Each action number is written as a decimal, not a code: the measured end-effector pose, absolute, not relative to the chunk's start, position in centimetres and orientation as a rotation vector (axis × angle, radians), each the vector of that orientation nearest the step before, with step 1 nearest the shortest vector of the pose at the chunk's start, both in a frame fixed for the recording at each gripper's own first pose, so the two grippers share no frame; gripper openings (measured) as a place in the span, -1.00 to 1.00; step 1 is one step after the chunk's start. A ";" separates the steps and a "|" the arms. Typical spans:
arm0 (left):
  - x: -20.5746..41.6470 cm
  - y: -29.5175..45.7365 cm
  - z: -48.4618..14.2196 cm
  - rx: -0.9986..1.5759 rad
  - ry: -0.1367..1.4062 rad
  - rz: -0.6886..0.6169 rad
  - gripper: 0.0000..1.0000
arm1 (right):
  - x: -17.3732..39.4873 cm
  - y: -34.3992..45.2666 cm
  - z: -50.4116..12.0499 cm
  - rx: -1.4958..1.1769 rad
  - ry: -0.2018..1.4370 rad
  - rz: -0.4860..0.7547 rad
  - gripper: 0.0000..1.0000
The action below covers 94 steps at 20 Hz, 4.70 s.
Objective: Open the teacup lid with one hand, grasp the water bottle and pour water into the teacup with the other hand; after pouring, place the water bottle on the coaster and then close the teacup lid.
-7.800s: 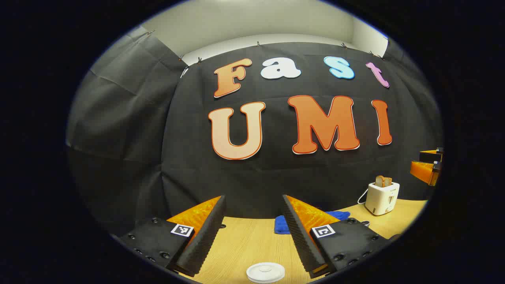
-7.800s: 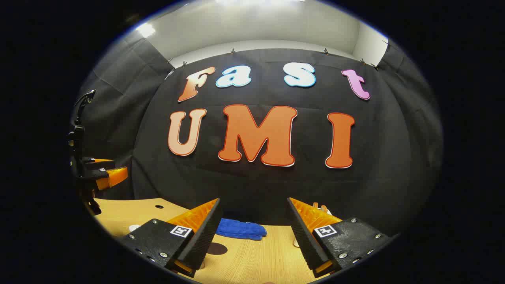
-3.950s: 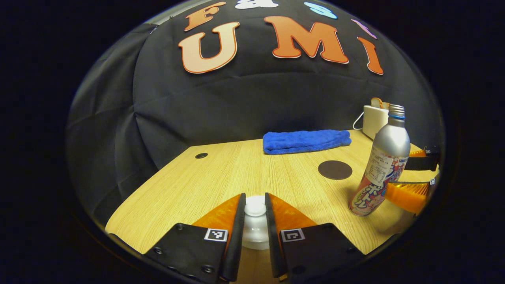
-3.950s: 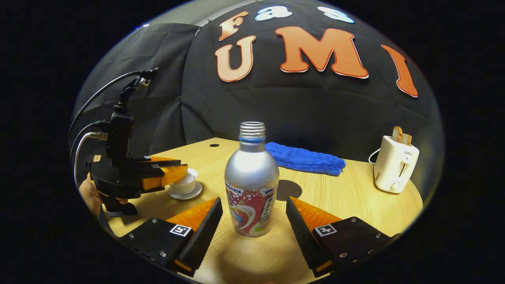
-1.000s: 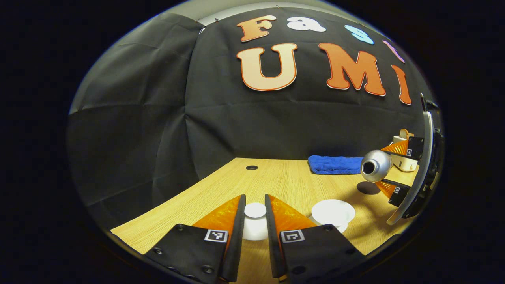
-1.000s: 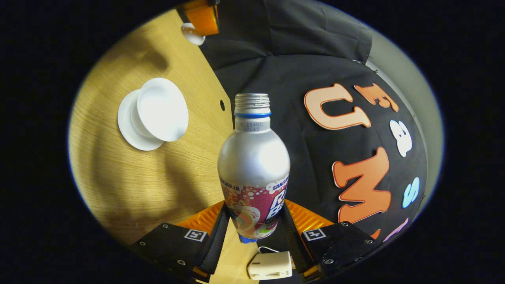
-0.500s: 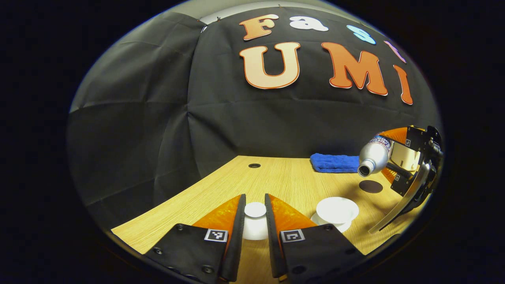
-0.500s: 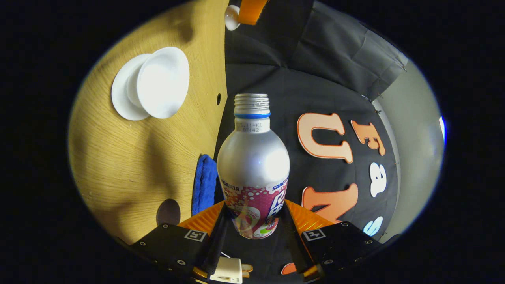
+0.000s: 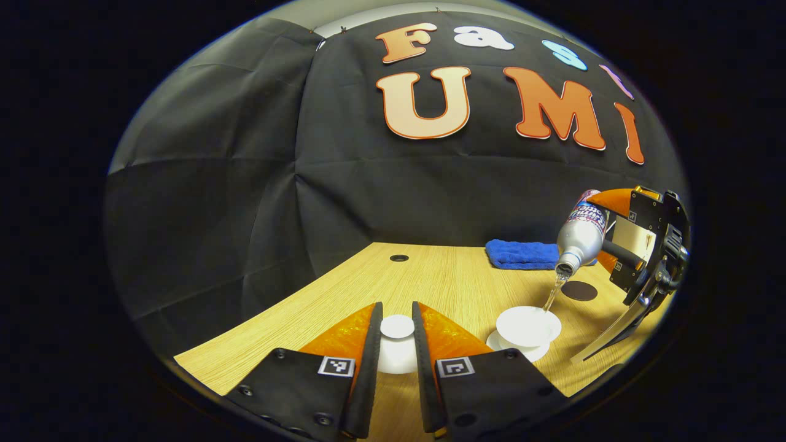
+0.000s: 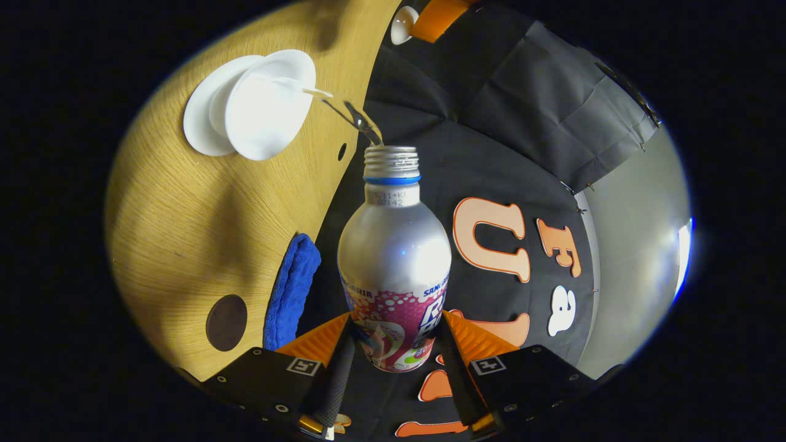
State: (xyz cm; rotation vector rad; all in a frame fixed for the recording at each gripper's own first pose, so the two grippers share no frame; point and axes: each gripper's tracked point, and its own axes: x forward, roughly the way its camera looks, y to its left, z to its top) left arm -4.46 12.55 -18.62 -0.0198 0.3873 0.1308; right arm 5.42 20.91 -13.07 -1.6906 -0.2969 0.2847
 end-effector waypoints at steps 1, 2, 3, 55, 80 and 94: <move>-4.4 12.5 -18.6 -0.020 0.386 0.130 -0.37 | 5.5 20.9 -13.0 -1.697 -0.303 0.275 0.46; -4.5 12.5 -18.6 -0.019 0.387 0.129 -0.37 | 5.7 20.8 -12.9 -1.703 -0.314 0.267 0.46; -4.5 12.6 -18.5 -0.018 0.386 0.129 -0.31 | 5.7 20.8 -12.8 -1.707 -0.319 0.256 0.46; -2.2 8.3 -14.3 -0.020 0.247 0.015 -0.31 | 4.4 19.3 -14.8 -1.345 -0.258 0.227 0.48; -0.4 -2.0 -19.9 -0.045 0.381 -0.160 -0.31 | 5.9 17.7 -16.8 -0.494 0.127 0.214 0.49; -0.6 -2.5 -22.3 -0.044 0.453 -0.156 -0.33 | 6.8 18.3 -20.6 -0.214 0.289 0.263 0.49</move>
